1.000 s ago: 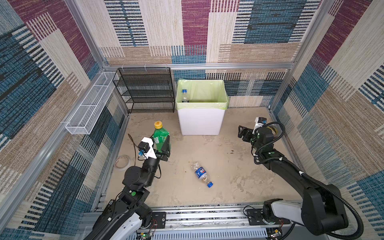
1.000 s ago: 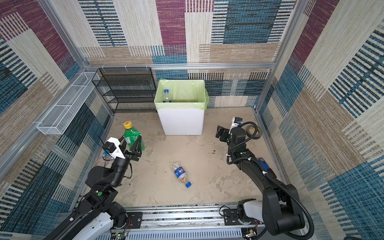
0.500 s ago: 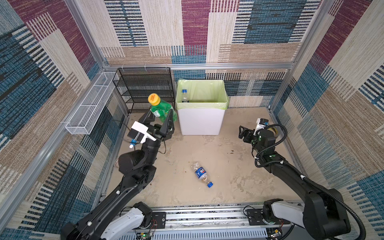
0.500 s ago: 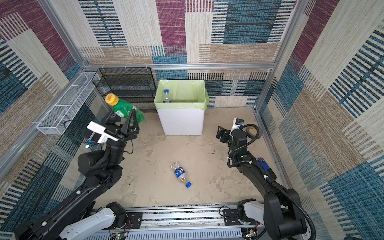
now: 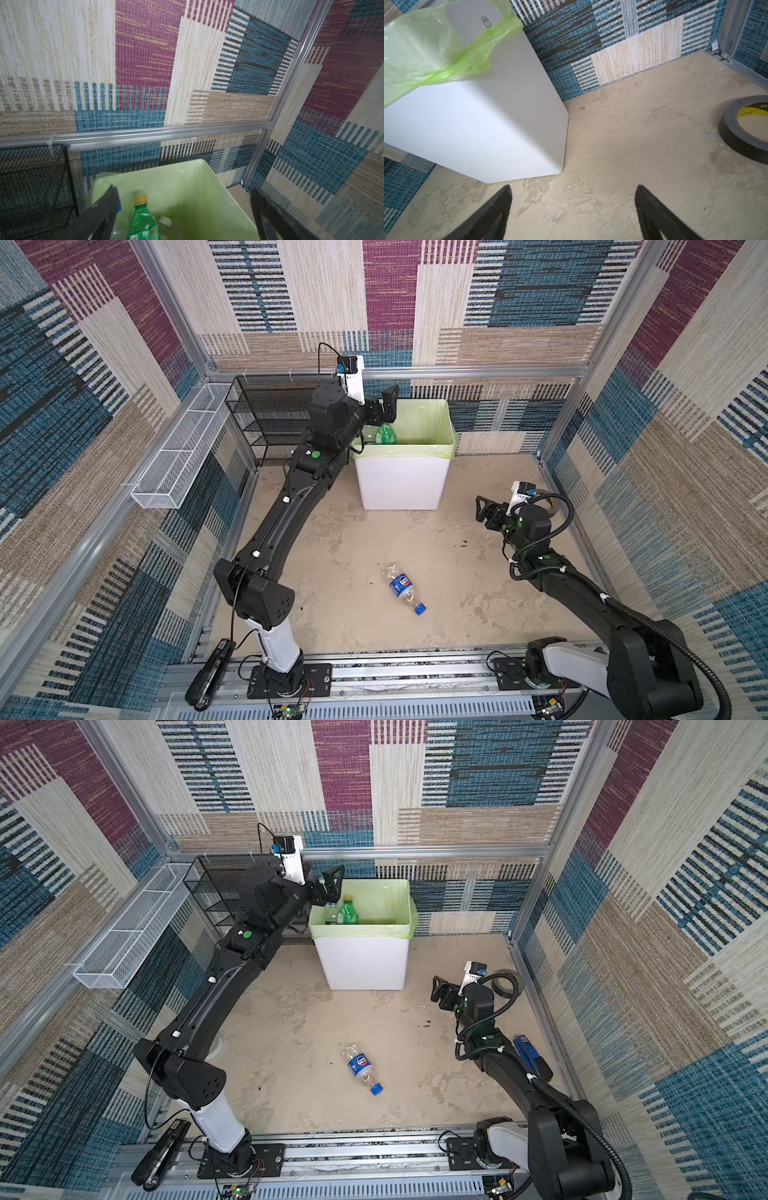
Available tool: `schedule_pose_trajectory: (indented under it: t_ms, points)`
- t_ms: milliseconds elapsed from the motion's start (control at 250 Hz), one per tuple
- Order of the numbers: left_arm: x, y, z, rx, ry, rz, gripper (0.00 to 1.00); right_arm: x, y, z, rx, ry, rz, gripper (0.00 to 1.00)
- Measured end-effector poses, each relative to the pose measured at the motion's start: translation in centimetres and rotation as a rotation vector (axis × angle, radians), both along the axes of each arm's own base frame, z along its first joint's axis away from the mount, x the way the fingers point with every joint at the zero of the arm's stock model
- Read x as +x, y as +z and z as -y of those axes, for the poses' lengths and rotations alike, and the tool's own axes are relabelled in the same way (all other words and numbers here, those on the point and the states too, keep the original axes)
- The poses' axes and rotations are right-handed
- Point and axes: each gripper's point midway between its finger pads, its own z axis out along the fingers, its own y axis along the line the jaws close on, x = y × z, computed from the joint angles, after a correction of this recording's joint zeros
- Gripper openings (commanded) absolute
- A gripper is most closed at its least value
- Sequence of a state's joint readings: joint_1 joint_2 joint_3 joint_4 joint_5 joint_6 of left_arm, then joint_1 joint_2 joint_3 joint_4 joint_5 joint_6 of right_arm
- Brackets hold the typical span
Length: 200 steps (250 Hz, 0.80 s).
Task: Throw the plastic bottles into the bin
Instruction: 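Lift the green bottle with the left gripper over the bin and release, then grasp the blue-label Pepsi bottle with the right gripper while the left arm withdraws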
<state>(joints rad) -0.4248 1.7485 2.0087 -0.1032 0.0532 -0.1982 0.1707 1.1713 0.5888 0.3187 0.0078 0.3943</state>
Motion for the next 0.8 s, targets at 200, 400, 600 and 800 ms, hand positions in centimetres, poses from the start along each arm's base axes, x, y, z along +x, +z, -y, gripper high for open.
schedule_pose_trajectory:
  t_ms: [200, 400, 600, 800]
  points:
    - [-2.0, -0.8, -2.9, 0.016, 0.038, -0.041, 0.99, 0.6, 0.0, -1.3, -0.019, 0.076, -0.024, 0.94]
    - [-4.2, -5.3, -7.2, 0.077, 0.101, -0.165, 0.97, -0.2, -0.8, -5.9, -0.078, 0.267, -0.088, 0.94]
    - [-7.3, -13.3, -12.1, 0.132, 0.19, -0.335, 0.97, -4.4, -1.7, -12.9, -0.154, 0.518, -0.124, 0.94]
    - [-9.5, -21.0, -13.7, 0.209, 0.19, -0.464, 0.97, -9.3, -5.1, -17.1, -0.226, 0.733, -0.229, 0.94]
